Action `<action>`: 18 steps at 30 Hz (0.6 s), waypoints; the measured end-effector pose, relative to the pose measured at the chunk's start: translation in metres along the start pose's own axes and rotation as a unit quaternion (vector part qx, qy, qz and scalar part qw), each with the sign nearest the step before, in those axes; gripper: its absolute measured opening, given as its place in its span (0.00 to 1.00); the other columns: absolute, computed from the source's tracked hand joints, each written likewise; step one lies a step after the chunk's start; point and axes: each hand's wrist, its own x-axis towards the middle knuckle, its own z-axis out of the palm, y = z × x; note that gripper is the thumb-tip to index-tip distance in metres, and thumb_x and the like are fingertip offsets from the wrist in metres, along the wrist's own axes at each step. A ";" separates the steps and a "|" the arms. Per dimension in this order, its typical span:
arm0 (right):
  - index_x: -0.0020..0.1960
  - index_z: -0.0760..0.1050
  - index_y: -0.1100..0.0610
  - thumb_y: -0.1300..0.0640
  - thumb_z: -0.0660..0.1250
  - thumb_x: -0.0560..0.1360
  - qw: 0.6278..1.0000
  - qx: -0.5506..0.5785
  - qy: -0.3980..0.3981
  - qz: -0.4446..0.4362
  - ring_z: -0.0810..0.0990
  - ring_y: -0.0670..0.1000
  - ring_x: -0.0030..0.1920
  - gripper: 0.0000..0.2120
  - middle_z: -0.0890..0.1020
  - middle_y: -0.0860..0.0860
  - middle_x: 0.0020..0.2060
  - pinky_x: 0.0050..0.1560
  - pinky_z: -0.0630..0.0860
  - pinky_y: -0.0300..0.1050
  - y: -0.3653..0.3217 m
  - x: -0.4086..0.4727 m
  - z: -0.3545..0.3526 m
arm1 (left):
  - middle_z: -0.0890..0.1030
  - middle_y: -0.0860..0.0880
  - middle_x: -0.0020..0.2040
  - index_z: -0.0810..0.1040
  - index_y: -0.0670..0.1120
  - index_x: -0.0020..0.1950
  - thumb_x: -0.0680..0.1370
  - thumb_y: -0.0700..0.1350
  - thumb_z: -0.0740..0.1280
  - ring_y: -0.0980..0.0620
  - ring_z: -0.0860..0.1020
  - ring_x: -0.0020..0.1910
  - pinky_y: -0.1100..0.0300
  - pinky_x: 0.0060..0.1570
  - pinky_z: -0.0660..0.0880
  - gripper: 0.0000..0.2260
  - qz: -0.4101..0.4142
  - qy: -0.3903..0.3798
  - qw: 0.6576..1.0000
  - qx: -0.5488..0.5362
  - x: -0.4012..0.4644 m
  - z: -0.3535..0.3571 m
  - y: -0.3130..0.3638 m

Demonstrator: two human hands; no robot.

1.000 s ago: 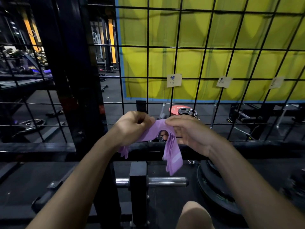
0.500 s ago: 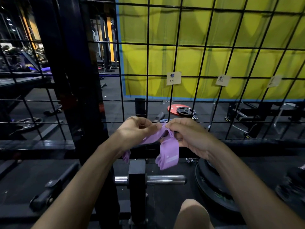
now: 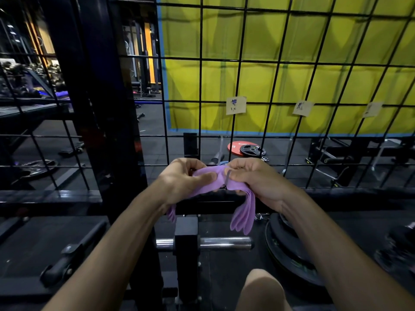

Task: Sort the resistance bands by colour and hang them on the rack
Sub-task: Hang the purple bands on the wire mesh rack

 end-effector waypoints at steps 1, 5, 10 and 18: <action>0.47 0.82 0.58 0.60 0.69 0.79 1.000 0.002 0.000 0.005 0.80 0.48 0.38 0.04 0.84 0.54 0.40 0.39 0.75 0.38 0.000 0.000 0.000 | 0.83 0.37 0.43 0.82 0.36 0.50 0.74 0.47 0.78 0.49 0.75 0.37 0.58 0.37 0.70 0.15 0.000 -0.003 1.000 -0.005 0.000 -0.001 0.000; 0.51 0.82 0.62 0.60 0.70 0.77 0.999 0.027 0.004 0.045 0.77 0.48 0.34 0.06 0.83 0.57 0.40 0.33 0.74 0.39 -0.003 -0.001 0.000 | 0.86 0.38 0.48 0.86 0.43 0.50 0.70 0.49 0.79 0.46 0.79 0.43 0.54 0.47 0.72 0.13 -0.021 -0.034 0.998 -0.053 -0.002 -0.003 0.001; 0.50 0.79 0.63 0.61 0.67 0.79 0.992 0.094 -0.028 0.083 0.65 0.45 0.26 0.05 0.75 0.51 0.29 0.25 0.62 0.37 -0.010 -0.006 0.002 | 0.86 0.45 0.39 0.87 0.48 0.44 0.80 0.53 0.68 0.54 0.73 0.29 0.64 0.26 0.65 0.13 -0.053 -0.074 0.993 -0.069 -0.005 -0.001 0.004; 0.43 0.78 0.55 0.50 0.67 0.79 0.970 0.173 -0.063 0.160 0.61 0.43 0.26 0.10 0.70 0.48 0.31 0.26 0.56 0.35 -0.003 -0.010 0.005 | 0.69 0.49 0.27 0.81 0.48 0.35 0.80 0.53 0.67 0.56 0.61 0.23 0.64 0.22 0.54 0.16 -0.100 -0.104 0.965 -0.219 -0.004 0.012 -0.007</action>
